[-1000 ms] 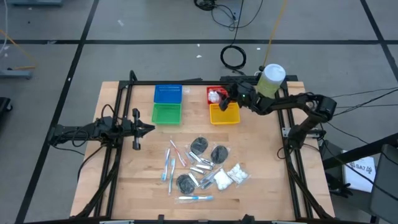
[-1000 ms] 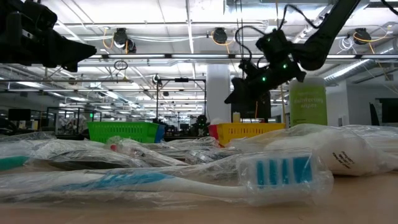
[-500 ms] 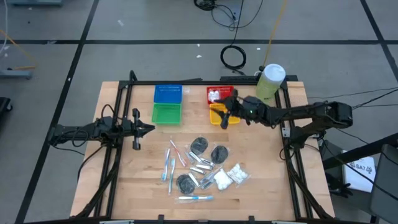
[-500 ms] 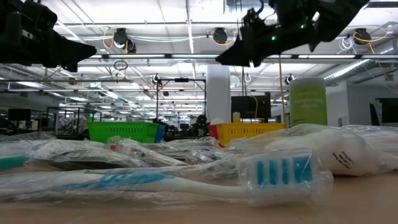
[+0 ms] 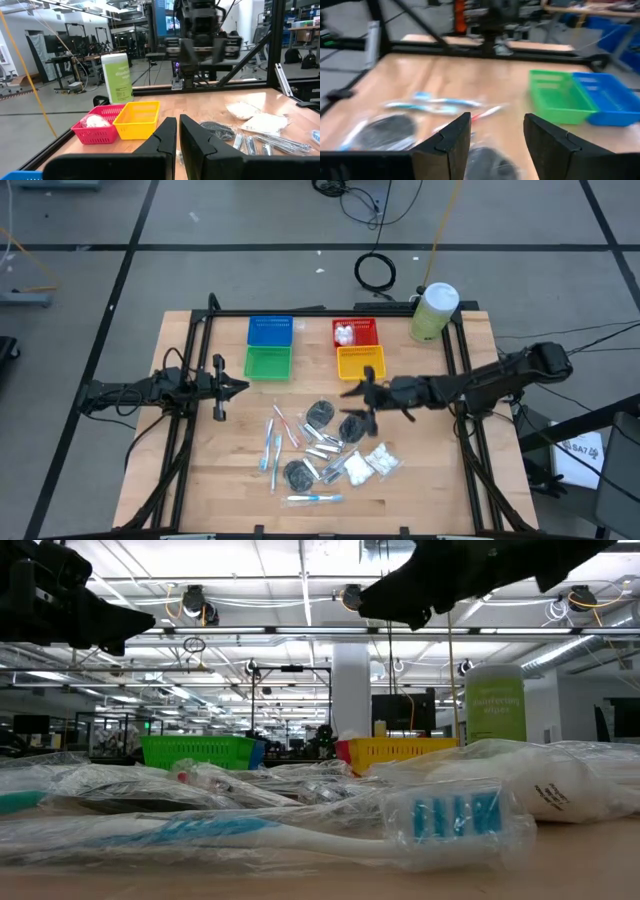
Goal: Pick & Place Travel size toiletries
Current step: Put the cotton pack into the red bin
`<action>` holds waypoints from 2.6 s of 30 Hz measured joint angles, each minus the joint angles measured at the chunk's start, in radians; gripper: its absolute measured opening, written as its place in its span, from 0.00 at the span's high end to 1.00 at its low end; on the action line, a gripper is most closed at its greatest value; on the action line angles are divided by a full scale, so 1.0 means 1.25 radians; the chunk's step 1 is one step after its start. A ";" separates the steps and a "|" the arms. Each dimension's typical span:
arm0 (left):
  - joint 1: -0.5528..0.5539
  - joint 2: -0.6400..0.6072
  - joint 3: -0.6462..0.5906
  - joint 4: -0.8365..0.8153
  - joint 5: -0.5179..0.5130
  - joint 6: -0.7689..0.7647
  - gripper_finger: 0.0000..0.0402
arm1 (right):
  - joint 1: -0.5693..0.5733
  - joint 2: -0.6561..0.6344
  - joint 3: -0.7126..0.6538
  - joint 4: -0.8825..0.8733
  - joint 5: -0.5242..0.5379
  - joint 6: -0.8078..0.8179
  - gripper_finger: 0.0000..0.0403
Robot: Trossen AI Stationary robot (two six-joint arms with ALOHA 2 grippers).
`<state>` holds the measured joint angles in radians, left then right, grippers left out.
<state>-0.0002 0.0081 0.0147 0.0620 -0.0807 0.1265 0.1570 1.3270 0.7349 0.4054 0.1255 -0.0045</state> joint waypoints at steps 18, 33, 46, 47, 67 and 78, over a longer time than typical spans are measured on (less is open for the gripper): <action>0.000 0.000 0.000 0.000 0.000 0.000 0.94 | 0.222 0.000 0.000 -0.144 0.002 0.067 0.58; 0.000 0.000 0.000 0.000 0.000 0.000 0.94 | 0.280 -0.007 0.144 -0.693 0.108 0.350 0.45; 0.000 0.000 0.000 0.000 0.000 0.000 0.94 | 0.337 -0.005 0.081 -0.693 0.087 0.552 0.43; 0.000 0.000 0.000 0.000 0.000 0.000 0.94 | 0.338 -0.004 0.071 -0.668 0.087 0.556 0.42; 0.000 0.000 0.000 0.000 0.000 0.000 0.94 | 0.347 0.166 0.050 -0.558 0.003 0.551 0.42; 0.000 0.000 0.000 0.000 0.000 0.000 0.94 | 0.292 0.161 0.051 -0.663 0.059 0.438 0.42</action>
<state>-0.0002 0.0081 0.0148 0.0624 -0.0807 0.1265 0.5218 1.5276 0.7982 -0.4228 0.1991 0.5431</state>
